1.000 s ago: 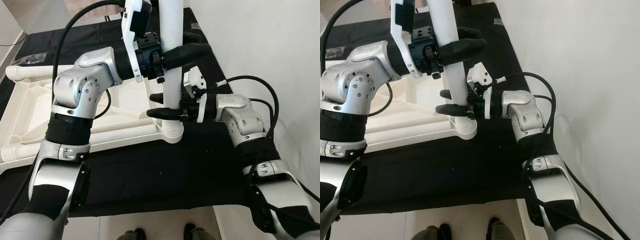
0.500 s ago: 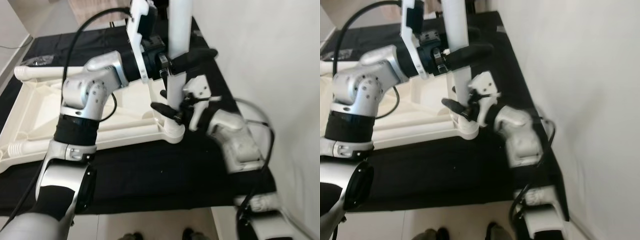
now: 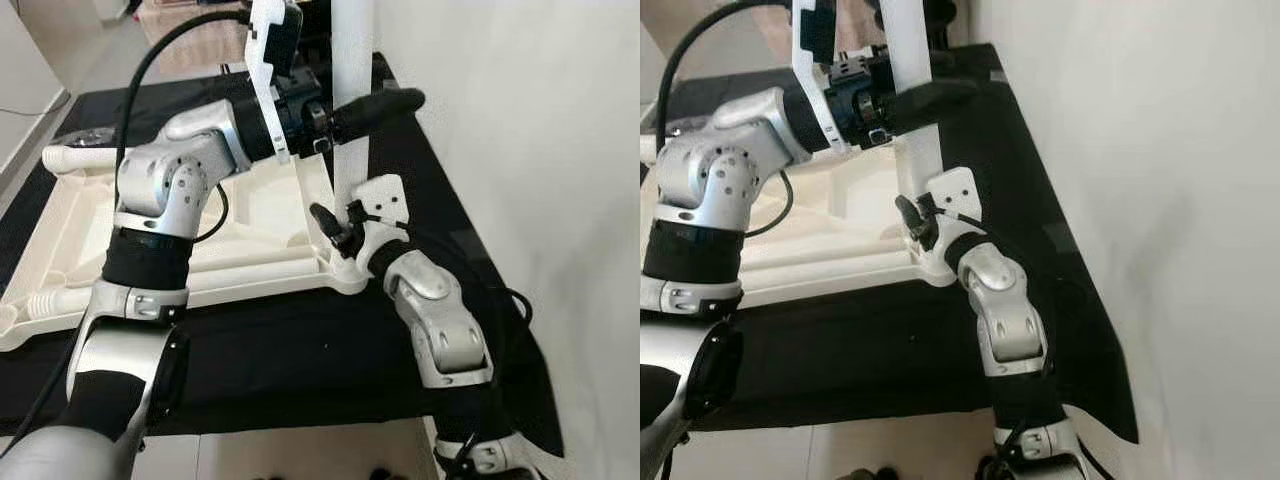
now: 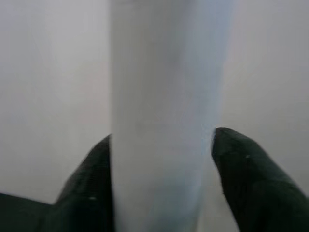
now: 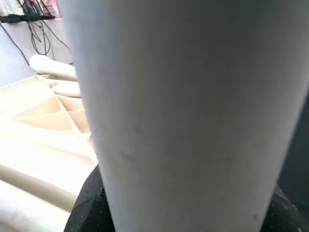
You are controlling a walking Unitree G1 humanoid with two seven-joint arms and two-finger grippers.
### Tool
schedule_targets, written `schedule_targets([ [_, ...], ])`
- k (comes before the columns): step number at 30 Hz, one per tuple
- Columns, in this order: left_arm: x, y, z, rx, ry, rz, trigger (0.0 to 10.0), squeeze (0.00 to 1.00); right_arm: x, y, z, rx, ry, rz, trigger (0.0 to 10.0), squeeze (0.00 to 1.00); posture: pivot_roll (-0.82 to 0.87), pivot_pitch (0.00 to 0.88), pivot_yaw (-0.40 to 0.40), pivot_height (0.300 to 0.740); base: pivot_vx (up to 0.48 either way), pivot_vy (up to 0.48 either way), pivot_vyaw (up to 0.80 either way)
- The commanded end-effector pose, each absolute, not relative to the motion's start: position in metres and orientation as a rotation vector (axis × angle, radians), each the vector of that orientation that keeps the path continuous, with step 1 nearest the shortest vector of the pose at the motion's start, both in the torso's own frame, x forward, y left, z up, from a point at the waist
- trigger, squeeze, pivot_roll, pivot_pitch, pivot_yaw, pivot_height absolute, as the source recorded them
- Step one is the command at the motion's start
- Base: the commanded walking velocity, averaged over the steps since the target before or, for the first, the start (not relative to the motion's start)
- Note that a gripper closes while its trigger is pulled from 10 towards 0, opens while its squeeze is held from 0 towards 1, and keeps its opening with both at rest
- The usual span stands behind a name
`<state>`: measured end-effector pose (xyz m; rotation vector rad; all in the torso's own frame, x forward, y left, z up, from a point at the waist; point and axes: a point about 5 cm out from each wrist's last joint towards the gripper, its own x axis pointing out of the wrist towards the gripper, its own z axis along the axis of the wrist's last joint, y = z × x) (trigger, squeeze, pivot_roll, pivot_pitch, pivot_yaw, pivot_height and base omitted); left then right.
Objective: Building children table
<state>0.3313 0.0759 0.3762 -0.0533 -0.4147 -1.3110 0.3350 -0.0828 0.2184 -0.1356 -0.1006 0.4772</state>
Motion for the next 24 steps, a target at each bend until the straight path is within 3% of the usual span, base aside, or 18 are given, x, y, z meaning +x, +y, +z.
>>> schedule_targets([
  [1, 0.325, 0.072, 0.375, -0.027, -0.413, -1.38, 0.0, 0.0, 0.338, -0.096, 0.175, -0.105, 0.165, 0.431, 10.0, 0.0, -0.02, 0.192, 0.073, 0.74, 0.0, 0.0, 0.0],
  [5, 0.324, 0.071, 0.375, -0.024, -0.408, -1.388, 0.0, 0.0, 0.338, -0.101, 0.179, -0.119, 0.165, 0.44, 10.0, 0.0, -0.01, 0.193, 0.073, 0.74, 0.0, 0.0, 0.0],
  [6, 0.324, 0.071, 0.376, -0.023, -0.408, -1.391, 0.0, 0.0, 0.341, -0.106, 0.184, -0.127, 0.153, 0.464, 10.0, 0.24, -0.01, 0.196, 0.071, 0.74, 0.0, 0.0, 0.0],
  [7, 0.324, 0.071, 0.377, -0.021, -0.408, -1.393, 0.0, 0.0, 0.344, -0.109, 0.189, -0.126, 0.136, 0.516, 10.0, 1.0, -0.01, 0.197, 0.071, 0.74, 0.0, 0.0, 0.0],
  [9, 0.323, 0.07, 0.377, -0.019, -0.407, -1.399, 0.0, 0.0, 0.354, -0.114, 0.214, -0.166, 0.05, 0.733, 10.0, 1.0, -0.02, 0.202, 0.065, 0.74, 0.0, 0.0, 0.0],
  [16, 0.322, 0.069, 0.378, -0.024, -0.408, -1.407, 0.0, 0.0, 0.358, -0.116, 0.249, -0.179, -0.094, 1.031, 10.0, 1.0, -0.02, 0.211, 0.079, 0.74, 0.0, 0.0, 0.0],
  [17, 0.322, 0.068, 0.378, -0.026, -0.408, -1.409, 0.0, 0.0, 0.356, -0.114, 0.256, -0.167, -0.103, 1.153, 10.0, 0.0, -0.01, 0.216, 0.083, 0.74, 0.0, 0.0, 0.0],
  [18, 0.321, 0.067, 0.378, -0.027, -0.405, -1.413, 0.0, 0.0, 0.358, -0.108, 0.265, -0.15, -0.104, 1.289, 10.0, 0.0, 0.0, 0.22, 0.09, 0.74, 0.0, 0.0, 0.0],
  [23, 0.32, 0.067, 0.378, -0.027, -0.402, -1.416, 0.0, 0.0, 0.36, -0.104, 0.266, -0.149, -0.098, 1.326, 10.0, 0.0, 0.0, 0.221, 0.09, 0.74, 0.0, 0.0, 0.0],
  [24, 0.32, 0.067, 0.378, -0.027, -0.401, -1.417, 0.0, 0.0, 0.361, -0.101, 0.265, -0.142, -0.085, 1.347, 0.0, 0.0, 0.01, 0.224, 0.089, 0.74, 0.0, 0.0, 0.0],
])
